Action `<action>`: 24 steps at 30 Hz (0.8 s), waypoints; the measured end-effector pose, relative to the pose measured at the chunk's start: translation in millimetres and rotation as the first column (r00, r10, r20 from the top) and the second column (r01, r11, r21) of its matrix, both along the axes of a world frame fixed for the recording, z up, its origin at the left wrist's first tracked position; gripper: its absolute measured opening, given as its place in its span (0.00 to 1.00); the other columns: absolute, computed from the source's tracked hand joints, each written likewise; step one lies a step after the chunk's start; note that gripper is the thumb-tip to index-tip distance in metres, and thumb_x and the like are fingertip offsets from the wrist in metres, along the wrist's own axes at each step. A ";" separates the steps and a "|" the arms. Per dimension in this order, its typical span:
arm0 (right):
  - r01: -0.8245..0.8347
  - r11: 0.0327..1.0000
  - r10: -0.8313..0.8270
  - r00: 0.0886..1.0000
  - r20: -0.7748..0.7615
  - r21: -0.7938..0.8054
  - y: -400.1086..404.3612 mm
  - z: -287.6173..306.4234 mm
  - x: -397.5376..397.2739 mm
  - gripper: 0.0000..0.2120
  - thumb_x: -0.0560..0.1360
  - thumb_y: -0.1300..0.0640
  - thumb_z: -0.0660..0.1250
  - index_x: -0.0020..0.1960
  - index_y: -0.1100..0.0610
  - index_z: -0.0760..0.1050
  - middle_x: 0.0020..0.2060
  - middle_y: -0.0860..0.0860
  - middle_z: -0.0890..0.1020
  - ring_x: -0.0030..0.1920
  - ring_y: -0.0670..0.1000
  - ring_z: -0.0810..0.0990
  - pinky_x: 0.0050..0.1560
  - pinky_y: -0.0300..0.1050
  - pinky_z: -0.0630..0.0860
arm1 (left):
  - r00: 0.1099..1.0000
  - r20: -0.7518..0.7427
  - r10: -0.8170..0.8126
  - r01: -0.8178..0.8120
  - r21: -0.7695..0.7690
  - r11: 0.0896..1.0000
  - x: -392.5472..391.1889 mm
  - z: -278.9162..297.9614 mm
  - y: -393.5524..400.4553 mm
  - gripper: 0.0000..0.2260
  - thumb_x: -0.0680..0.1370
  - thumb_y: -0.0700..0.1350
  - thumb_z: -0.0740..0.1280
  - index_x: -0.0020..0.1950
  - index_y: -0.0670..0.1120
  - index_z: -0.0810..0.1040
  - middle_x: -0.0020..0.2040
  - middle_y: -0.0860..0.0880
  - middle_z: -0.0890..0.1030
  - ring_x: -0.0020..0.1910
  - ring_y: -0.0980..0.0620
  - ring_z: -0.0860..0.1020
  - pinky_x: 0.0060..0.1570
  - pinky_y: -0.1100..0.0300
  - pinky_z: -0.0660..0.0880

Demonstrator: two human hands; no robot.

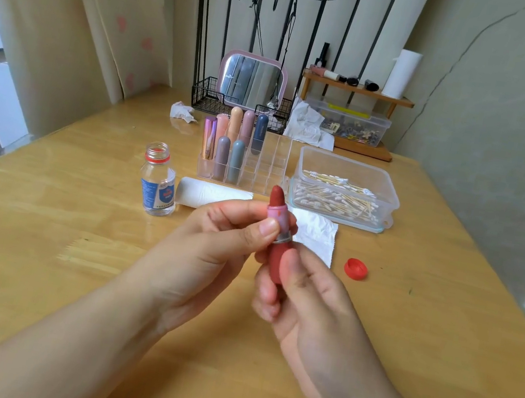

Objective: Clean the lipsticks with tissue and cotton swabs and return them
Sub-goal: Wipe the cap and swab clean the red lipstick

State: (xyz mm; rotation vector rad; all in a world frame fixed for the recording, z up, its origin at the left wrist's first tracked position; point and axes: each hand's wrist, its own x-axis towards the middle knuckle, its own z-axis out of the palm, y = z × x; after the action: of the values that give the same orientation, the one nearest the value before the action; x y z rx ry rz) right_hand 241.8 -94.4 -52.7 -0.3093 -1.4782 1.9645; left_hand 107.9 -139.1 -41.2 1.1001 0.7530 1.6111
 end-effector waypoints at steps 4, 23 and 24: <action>-0.426 0.804 0.362 0.904 -0.228 -0.414 5.8 3.4 4.4 0.14 0.76 0.49 0.66 0.48 0.61 0.77 0.28 0.49 0.71 0.28 0.45 0.68 0.32 0.36 0.67 | 0.999 0.027 -0.021 0.021 0.003 1.000 0.0 0.2 -1.5 0.11 0.66 0.48 0.74 0.45 0.44 0.83 0.36 0.52 0.80 0.29 0.59 0.72 0.39 0.68 0.73; -0.229 0.946 0.214 0.973 -0.087 -0.229 6.4 2.7 4.4 0.16 0.70 0.49 0.73 0.47 0.61 0.78 0.35 0.53 0.78 0.33 0.47 0.74 0.35 0.37 0.72 | 1.000 0.012 -0.012 0.012 -0.038 0.999 -0.4 2.6 -1.8 0.11 0.67 0.48 0.73 0.45 0.43 0.83 0.31 0.47 0.78 0.26 0.52 0.71 0.30 0.57 0.74; -0.162 0.975 0.161 0.987 -0.020 -0.153 6.3 4.1 4.7 0.14 0.69 0.49 0.74 0.46 0.60 0.79 0.36 0.52 0.79 0.35 0.48 0.74 0.36 0.37 0.72 | 0.999 0.017 -0.031 0.032 -0.044 0.999 -1.3 1.3 -0.9 0.13 0.68 0.48 0.73 0.47 0.42 0.82 0.30 0.46 0.77 0.26 0.50 0.71 0.29 0.55 0.74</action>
State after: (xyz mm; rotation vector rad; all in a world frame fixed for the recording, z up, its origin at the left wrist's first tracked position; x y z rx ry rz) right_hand 246.5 -88.1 -48.6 -0.2550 -1.3868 2.2132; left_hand 106.6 -140.0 -39.8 1.0611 0.7542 1.5676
